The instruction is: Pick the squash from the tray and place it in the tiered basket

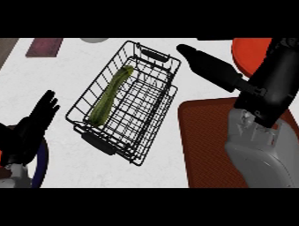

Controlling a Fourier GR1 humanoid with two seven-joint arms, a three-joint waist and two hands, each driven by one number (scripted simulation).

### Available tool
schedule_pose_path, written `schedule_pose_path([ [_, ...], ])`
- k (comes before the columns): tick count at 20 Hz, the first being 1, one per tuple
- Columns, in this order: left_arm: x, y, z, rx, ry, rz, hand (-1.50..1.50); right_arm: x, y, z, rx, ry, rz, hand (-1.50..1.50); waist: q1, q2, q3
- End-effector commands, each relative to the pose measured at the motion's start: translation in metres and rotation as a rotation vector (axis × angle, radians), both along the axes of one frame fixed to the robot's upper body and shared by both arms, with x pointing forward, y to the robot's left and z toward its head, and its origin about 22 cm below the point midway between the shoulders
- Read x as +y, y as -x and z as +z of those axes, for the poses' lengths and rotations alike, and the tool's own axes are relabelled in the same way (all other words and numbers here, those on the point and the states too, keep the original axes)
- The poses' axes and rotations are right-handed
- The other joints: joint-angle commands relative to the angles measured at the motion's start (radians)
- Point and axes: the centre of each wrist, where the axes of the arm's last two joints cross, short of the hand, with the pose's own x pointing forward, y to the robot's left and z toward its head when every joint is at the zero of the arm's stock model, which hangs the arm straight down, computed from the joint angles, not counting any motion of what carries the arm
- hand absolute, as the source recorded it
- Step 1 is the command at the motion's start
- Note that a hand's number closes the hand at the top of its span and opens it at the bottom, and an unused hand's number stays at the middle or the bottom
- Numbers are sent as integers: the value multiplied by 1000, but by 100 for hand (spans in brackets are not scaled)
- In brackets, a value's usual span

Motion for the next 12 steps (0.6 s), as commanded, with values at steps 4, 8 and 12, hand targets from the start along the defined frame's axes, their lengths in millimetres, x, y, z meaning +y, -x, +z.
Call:
schedule_pose_path([
  [4, 11, -1, 12, -13, -7, -3, 0, -89, 74, 20, -30, -7, -67, -150, -8, 0, 1],
  [8, -11, 1, 5, -12, 0, -5, 0, -127, 108, 22, -15, -6, -69, -150, 0, 4, 1],
  [12, -2, 0, 11, -14, -10, 1, 0, -162, 117, 26, -3, 25, -55, -150, 8, 5, 2],
])
